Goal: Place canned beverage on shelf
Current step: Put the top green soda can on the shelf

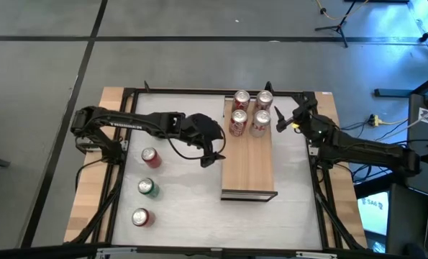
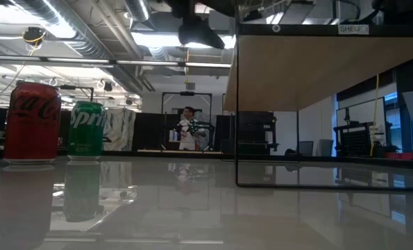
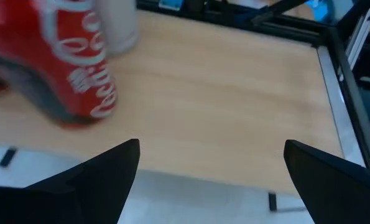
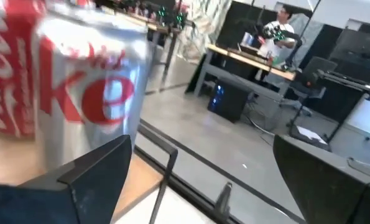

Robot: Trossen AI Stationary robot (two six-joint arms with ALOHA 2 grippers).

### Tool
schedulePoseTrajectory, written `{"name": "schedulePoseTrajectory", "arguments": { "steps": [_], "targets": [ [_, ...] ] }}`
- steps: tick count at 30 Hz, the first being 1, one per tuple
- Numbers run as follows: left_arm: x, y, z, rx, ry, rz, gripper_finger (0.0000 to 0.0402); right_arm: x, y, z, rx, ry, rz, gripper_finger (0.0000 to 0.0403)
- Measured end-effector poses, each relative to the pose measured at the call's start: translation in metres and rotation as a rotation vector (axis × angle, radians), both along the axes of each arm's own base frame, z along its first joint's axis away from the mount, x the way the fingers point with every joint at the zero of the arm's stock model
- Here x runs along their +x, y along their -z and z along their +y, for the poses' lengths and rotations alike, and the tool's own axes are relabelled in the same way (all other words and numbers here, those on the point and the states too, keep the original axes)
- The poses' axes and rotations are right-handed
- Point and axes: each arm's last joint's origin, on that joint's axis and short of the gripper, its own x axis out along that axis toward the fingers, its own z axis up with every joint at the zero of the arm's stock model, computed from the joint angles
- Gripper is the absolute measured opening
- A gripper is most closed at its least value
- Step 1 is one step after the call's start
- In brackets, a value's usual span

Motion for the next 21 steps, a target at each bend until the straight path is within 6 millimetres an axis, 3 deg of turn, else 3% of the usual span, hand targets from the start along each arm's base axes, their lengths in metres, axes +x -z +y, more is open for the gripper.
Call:
{"name": "schedulePoseTrajectory", "arguments": {
  "steps": [7, 13, 21],
  "targets": [
    [-0.019, -0.026, 0.001, -0.001, -0.005, -0.063, 0.0387, -0.009, -0.009, 0.005, -0.023, -0.096, -0.076, 0.0386],
    [-0.035, -0.045, 0.001, 0.006, -0.006, -0.125, 0.0387, -0.011, -0.014, 0.011, -0.039, -0.294, -0.113, 0.0386],
    [-0.044, -0.055, 0.004, 0.071, -0.104, -0.155, 0.0387, -0.01, -0.015, 0.017, -0.054, -0.48, -0.116, 0.0386]
  ]
}}
